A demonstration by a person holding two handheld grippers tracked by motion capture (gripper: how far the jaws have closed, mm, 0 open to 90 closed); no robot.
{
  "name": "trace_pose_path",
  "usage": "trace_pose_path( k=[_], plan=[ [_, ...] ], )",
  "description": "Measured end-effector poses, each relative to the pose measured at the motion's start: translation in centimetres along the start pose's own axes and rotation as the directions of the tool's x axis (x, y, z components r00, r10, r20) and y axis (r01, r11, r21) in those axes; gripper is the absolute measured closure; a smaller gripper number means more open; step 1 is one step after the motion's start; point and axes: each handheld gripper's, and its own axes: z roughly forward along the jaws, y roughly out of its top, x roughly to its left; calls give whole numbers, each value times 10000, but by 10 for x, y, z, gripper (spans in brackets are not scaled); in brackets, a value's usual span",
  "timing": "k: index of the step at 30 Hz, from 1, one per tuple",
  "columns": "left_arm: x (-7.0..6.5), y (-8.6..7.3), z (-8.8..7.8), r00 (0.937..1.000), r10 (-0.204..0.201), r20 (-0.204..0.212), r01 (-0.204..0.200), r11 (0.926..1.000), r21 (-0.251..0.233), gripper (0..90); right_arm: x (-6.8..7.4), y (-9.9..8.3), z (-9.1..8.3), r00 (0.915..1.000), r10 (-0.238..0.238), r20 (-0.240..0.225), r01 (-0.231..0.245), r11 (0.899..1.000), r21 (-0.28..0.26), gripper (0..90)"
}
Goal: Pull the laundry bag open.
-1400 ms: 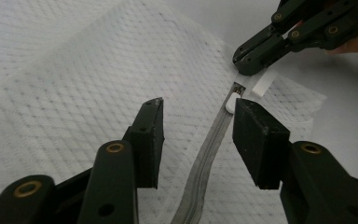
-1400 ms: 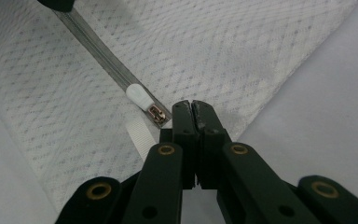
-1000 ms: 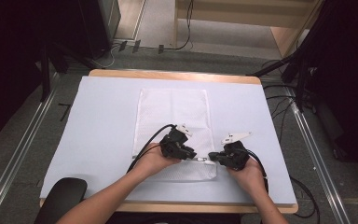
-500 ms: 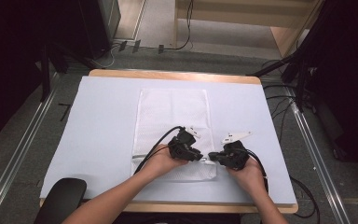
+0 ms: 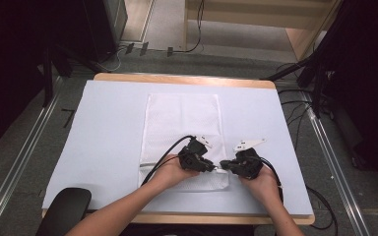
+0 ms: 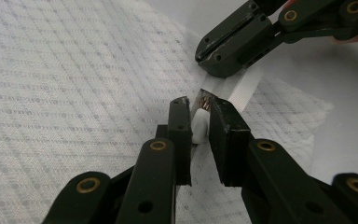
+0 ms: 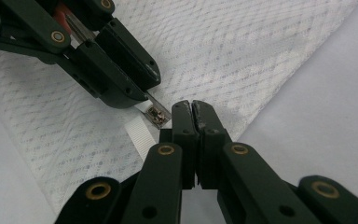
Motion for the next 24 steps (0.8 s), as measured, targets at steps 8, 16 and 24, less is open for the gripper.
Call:
trace_pose_path(
  k=[8, 16, 24],
  plan=[
    [1, 0, 1, 9991, -267, 338, 266, 9996, 43, 803, 0, 0, 0, 10000, -7, 21, 7, 10000, 5, 899],
    [4, -5, -6, 9972, -495, 557, 489, 9987, 124, 799, 1, 0, 0, 9999, -108, 10, 108, 9999, 13, 898],
    [2, -5, -2, 9932, -823, 827, 811, 9966, 177, 807, 1, 1, 1, 9998, -186, 53, 186, 9998, 48, 897]
  ],
)
